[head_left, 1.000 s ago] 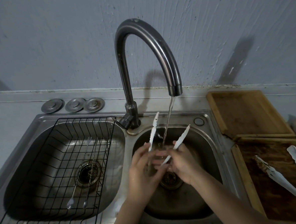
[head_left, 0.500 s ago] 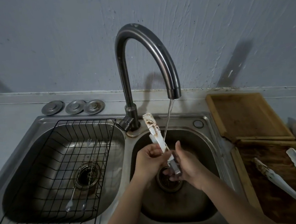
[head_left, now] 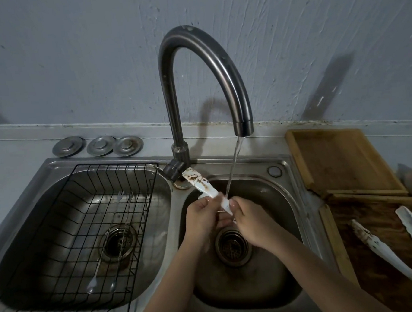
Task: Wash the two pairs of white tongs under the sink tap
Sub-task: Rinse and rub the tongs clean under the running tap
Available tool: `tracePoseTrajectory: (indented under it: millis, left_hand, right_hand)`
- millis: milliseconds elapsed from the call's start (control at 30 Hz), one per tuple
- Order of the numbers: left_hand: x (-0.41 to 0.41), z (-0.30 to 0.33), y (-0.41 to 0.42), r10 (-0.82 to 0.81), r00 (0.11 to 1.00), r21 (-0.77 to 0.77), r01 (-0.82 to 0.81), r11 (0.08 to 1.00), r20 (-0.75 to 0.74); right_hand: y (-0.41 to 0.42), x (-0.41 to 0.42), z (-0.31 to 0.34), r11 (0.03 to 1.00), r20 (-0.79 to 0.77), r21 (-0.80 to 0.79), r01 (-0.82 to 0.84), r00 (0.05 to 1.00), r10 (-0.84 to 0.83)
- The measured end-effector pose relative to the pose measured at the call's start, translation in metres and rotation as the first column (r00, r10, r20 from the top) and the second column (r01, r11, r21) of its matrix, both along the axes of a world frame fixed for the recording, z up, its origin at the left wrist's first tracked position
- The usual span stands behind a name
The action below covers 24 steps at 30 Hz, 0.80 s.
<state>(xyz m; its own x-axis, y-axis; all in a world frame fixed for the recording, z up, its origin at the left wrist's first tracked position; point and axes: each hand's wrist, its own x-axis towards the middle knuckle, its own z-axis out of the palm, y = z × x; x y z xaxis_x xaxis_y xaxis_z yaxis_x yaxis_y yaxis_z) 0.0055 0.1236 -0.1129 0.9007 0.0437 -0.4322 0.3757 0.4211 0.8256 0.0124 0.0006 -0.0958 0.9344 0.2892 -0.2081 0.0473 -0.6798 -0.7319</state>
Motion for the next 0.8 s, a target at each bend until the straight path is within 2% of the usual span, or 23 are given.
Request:
tracePoseTrajectory:
  millis: [100,233,400,500,633,733,800]
  left_hand:
    - [0.001,-0.002,0.003,0.013,1.0,-0.031,-0.013,0.999,-0.008]
    - [-0.001,0.001,0.007,-0.154,0.984,-0.025,0.157,0.987,0.084]
    - [-0.003,0.007,0.006,-0.188,0.974,0.044,0.184,0.982,0.125]
    - [-0.007,0.008,0.001,-0.29,0.947,0.074,0.282,0.957,0.136]
    - [-0.008,0.006,0.006,-0.332,0.943,0.157,0.33,0.931,-0.013]
    - [-0.01,-0.003,0.013,-0.218,0.973,-0.037,0.216,0.976,-0.072]
    - [-0.012,-0.008,0.011,-0.134,0.988,-0.072,0.128,0.989,-0.074]
  right_hand:
    - [0.001,-0.002,0.001,1.0,0.019,-0.029,0.0,1.0,0.0]
    - [-0.001,-0.001,0.004,0.997,0.014,0.034,0.069,0.997,-0.07]
    - [-0.002,0.014,0.013,0.934,-0.297,0.237,0.268,0.935,-0.193]
    - [0.001,0.022,0.009,0.983,-0.215,0.109,0.145,0.969,-0.119]
    - [-0.004,0.012,-0.002,0.993,-0.266,0.017,0.115,0.958,-0.107]
    - [-0.011,0.003,-0.007,0.99,-0.238,-0.099,0.103,0.963,-0.124]
    - [-0.009,-0.002,-0.007,0.987,-0.184,-0.144,0.078,0.977,-0.104]
